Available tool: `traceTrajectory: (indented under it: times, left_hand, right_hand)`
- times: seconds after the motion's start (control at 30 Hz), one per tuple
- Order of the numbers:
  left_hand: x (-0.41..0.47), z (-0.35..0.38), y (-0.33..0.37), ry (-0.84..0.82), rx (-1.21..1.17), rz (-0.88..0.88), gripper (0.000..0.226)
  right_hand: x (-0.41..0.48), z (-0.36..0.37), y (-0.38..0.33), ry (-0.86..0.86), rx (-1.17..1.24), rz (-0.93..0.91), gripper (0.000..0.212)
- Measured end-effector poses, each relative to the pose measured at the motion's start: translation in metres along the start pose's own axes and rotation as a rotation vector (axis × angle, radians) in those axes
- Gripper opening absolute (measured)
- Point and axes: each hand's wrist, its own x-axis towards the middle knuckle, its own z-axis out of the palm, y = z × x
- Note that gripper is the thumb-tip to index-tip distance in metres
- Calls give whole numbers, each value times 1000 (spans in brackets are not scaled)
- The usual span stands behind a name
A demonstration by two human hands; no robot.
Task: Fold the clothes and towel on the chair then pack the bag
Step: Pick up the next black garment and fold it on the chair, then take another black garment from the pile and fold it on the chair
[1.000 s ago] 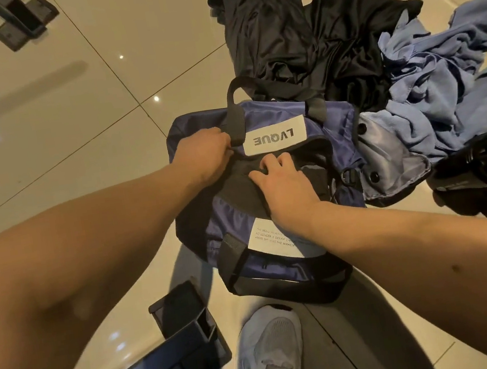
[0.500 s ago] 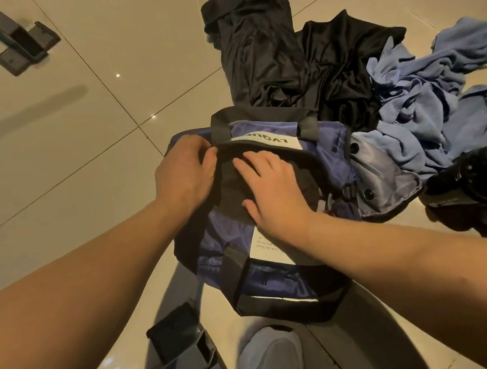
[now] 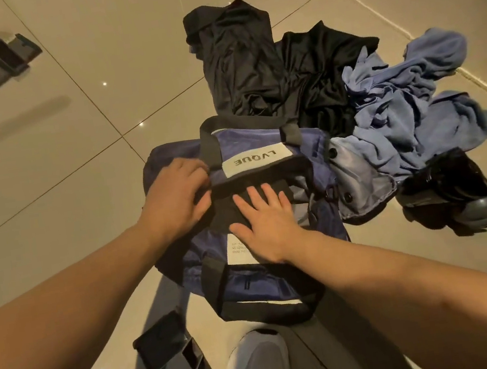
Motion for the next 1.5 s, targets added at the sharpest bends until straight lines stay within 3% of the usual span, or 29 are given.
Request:
traceTrajectory:
  times: [0.1, 0.2, 0.27, 0.33, 0.37, 0.43, 0.5, 0.67, 0.83, 0.97, 1.03, 1.13, 1.23, 1.33, 1.5]
  left_hand:
    - [-9, 7, 1, -134, 48, -5, 21]
    - [-21, 11, -3, -112, 77, 28, 25]
    - [-27, 13, -6, -120, 111, 41, 25]
    - [-29, 14, -8, -164, 128, 19, 25]
    - [-30, 15, -8, -178, 124, 3, 24]
    - [-27, 15, -6, -172, 102, -33, 22]
    - [-18, 12, -1, -152, 76, -78, 21]
    - [39, -12, 39, -107, 29, -136, 16]
    - [128, -19, 92, -67, -59, -271, 10]
    - [195, 6, 110, -72, -44, -262, 14]
    - [223, 29, 118, -107, -104, -302, 26]
    - [259, 68, 131, -306, -242, -328, 54]
    - [281, 96, 145, -429, -391, -386, 73]
    - [285, 106, 149, -299, -271, -407, 50]
    - [289, 39, 161, 26, -405, -457, 19]
  right_hand:
    - [-22, 0, -5, 206, 16, 1, 64]
    - [-40, -2, 4, 602, 68, -42, 52]
    - [-38, -4, 14, 710, 79, -14, 60]
    - [-30, -6, 24, 620, 27, 30, 72]
    - [-25, -6, 29, 489, -2, 37, 75]
    - [-17, -5, 38, 203, -1, 39, 76]
    - [-15, -9, 44, 102, 45, 30, 72]
    - [-23, -47, 68, 325, 306, 41, 31]
    - [-10, -107, 123, 437, 244, 233, 28]
    - [29, -144, 157, 486, 286, 303, 41]
    - [45, -155, 172, 442, 313, 321, 59]
    - [62, -156, 188, 283, 250, 403, 78]
    - [74, -149, 203, 207, 159, 452, 44]
    - [73, -157, 207, 334, 294, 494, 22]
    - [45, -205, 186, 605, 662, 352, 24]
